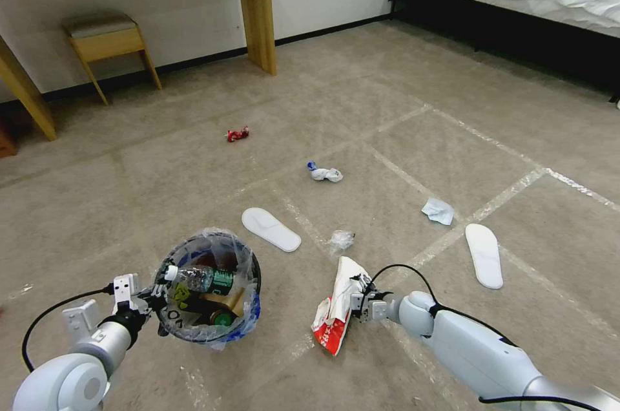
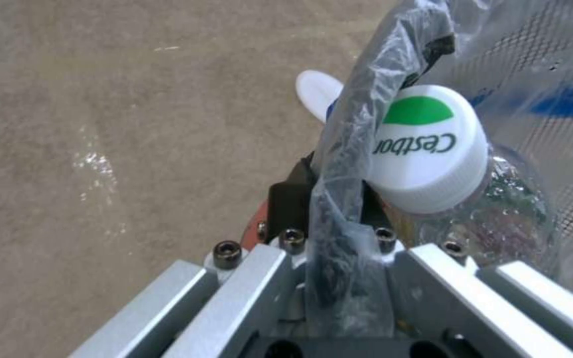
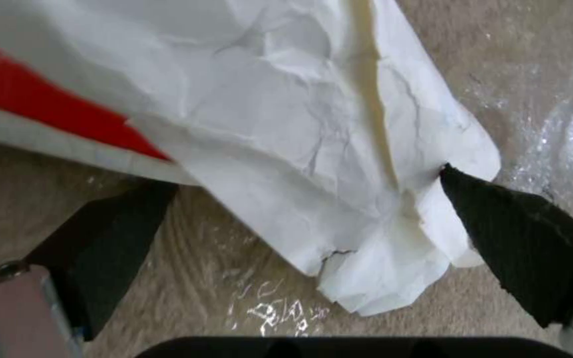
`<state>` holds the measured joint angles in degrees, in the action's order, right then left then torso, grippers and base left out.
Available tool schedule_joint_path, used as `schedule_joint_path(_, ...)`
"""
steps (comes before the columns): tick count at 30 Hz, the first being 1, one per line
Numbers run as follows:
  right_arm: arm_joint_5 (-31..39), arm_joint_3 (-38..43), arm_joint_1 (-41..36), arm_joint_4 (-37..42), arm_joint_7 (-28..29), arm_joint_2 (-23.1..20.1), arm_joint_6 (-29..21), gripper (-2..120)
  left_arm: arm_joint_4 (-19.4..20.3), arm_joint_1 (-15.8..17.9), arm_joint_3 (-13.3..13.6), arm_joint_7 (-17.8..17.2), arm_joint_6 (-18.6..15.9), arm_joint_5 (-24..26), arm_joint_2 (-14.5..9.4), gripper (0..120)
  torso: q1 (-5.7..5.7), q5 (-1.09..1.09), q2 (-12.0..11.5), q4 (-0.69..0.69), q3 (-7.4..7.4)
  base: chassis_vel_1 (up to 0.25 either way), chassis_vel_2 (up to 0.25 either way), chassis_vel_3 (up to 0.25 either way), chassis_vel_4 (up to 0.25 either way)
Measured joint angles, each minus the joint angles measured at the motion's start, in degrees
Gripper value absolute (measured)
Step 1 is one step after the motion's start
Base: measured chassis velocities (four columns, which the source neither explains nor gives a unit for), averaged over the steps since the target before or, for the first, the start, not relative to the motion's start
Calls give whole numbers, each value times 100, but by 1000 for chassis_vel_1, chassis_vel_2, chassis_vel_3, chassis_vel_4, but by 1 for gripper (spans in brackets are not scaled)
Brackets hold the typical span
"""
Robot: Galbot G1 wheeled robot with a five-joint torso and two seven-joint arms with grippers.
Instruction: Pick up the trash bin and place the garbage on the floor into it.
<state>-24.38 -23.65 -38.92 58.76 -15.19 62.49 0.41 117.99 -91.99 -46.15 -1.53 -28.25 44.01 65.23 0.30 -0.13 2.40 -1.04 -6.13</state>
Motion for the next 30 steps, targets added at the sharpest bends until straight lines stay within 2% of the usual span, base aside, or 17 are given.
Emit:
schedule_joint_path(3, -70, 25, 19, -125, 93, 226, -6, 100, 20, -18, 5, 5, 5, -7, 9, 1, 0, 12, -1, 4, -1, 0, 0, 0, 0)
schedule_joint_path(7, -282, 80, 11, -412, 298, 701, 53, 100, 65, -105, -23, 12, 18, -40, 28, 1, 0, 12, -2, 13, 0, 0, 0, 0, 0)
schedule_joint_path(14, -428, 91, -24, -658, 577, 946, 56, 100, 125, -158, -35, 18, 44, -41, 20, 1, 0, 9, 1, 5, 1, 0, 0, 0, 0)
schedule_joint_path(20, -642, 135, -118, -864, 874, 1109, 62, 100, 157, -232, -27, 38, 75, -106, 73, 1, -1, 10, 1, 10, 2, 0, 0, 0, 0)
schedule_joint_path(24, -678, 182, -199, -872, 960, 1162, 22, 92, 211, -297, -24, 64, 88, -158, 103, 1, -1, 16, -1, 13, 1, 0, 0, 0, 0)
schedule_joint_path(25, -679, 185, -234, -872, 976, 1168, 5, 85, 236, -331, -24, 71, 95, -184, 112, 1, -1, 17, -2, 12, 0, 0, 0, 0, 0)
schedule_joint_path(26, -679, 185, -234, -872, 976, 1168, 5, 85, 236, -331, -24, 71, 95, -184, 112, 1, -1, 17, -2, 12, 0, 0, 0, 0, 0)
schedule_joint_path(28, -646, 193, -267, -870, 990, 1170, -7, 77, 286, -387, -26, 83, 106, -220, 133, 1, -1, 18, -4, 13, -1, 0, 0, 0, 0)
schedule_joint_path(29, -646, 193, -267, -870, 990, 1170, -7, 77, 286, -387, -26, 83, 106, -220, 133, 1, -1, 18, -4, 13, -1, 0, 0, 0, 0)
schedule_joint_path(30, -598, 193, -298, -816, 995, 1147, -8, 68, 329, -425, -30, 91, 111, -249, 151, 1, -1, 19, -5, 14, -3, 0, 0, 0, 0)
